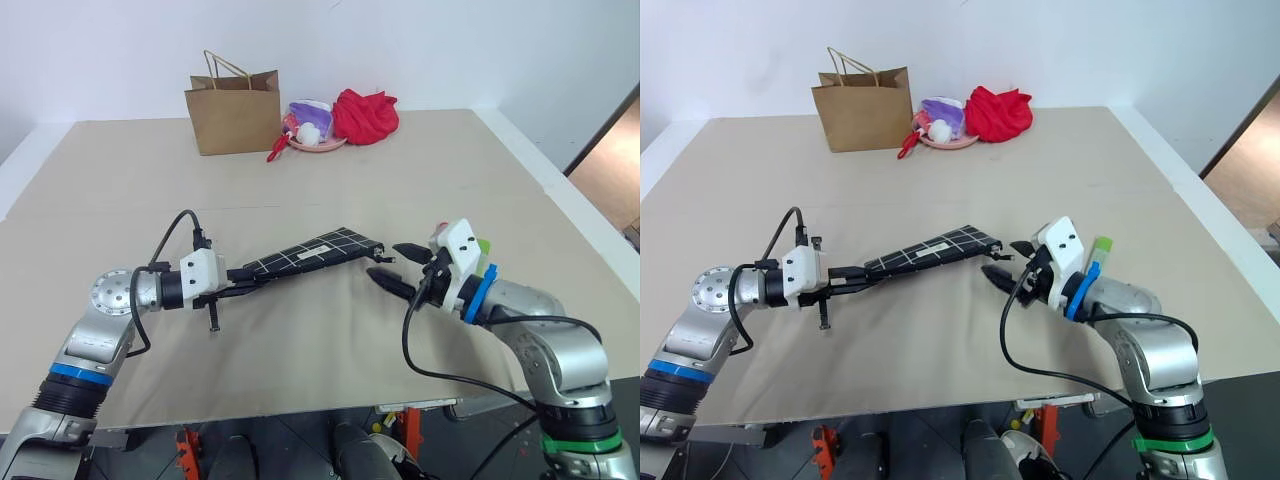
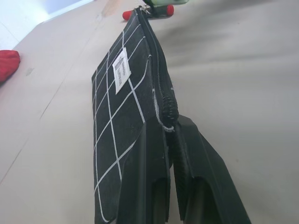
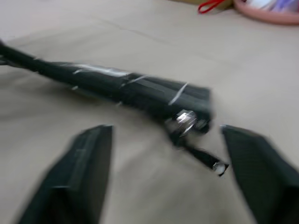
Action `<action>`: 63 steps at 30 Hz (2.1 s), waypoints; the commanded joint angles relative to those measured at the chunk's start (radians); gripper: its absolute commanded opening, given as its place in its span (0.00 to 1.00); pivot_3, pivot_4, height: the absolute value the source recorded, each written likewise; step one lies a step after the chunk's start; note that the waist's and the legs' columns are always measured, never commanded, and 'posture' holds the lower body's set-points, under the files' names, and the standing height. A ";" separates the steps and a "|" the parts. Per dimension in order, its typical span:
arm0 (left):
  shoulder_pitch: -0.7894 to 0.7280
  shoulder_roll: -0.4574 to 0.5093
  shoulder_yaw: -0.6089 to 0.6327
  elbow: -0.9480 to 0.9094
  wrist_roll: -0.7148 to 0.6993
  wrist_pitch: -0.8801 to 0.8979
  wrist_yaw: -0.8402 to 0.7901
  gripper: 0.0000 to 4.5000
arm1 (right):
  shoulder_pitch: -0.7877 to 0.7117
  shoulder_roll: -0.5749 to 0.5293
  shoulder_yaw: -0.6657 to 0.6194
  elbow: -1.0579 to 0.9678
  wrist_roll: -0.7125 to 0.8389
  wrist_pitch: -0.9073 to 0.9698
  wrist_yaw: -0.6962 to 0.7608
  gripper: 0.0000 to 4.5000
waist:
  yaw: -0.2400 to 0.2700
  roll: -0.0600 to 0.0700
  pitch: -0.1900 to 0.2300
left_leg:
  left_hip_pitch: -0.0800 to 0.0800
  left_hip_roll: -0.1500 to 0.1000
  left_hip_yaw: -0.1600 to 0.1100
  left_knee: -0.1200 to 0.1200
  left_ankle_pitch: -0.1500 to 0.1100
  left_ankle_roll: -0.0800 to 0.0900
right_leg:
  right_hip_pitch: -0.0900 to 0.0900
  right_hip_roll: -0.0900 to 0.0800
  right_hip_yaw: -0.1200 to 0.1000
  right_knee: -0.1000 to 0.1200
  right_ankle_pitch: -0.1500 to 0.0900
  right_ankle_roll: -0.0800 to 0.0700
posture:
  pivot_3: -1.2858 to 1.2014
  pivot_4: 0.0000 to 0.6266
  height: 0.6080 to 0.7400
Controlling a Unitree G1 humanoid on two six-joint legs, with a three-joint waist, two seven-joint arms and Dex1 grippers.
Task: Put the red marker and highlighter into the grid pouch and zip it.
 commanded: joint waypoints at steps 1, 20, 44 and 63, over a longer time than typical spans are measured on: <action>0.010 -0.002 0.023 -0.055 0.002 0.011 0.015 0.00 | -0.009 0.012 -0.003 -0.034 0.013 0.010 -0.033 0.95 | 0.000 0.000 0.000 | 0.000 0.000 0.000 0.000 0.000 0.000 | 0.000 0.000 0.000 0.000 0.000 0.000 | 0.52 0.24 1.00; 0.048 -0.034 0.019 -0.147 0.007 0.081 0.067 0.00 | -0.052 0.091 0.022 0.115 -0.036 -0.050 -0.129 0.45 | 0.001 0.000 0.000 | -0.001 0.000 0.000 0.000 0.000 0.000 | 0.000 0.000 0.000 0.000 0.000 0.001 | 0.52 0.24 1.00; 0.053 -0.036 0.030 -0.153 0.003 0.111 0.071 0.00 | -0.031 0.016 0.044 0.066 -0.077 -0.075 -0.114 0.51 | 0.001 0.000 0.000 | -0.001 0.000 -0.001 0.000 0.000 0.000 | 0.000 0.000 0.000 0.000 0.000 0.001 | 0.52 0.24 1.00; 0.075 -0.038 0.027 -0.188 0.000 0.127 0.078 0.00 | -0.055 0.040 0.037 0.103 -0.070 -0.075 -0.125 0.51 | 0.001 0.000 0.000 | -0.001 0.000 -0.001 0.000 0.000 0.000 | 0.000 0.000 0.000 0.000 0.000 0.001 | 0.52 0.24 1.00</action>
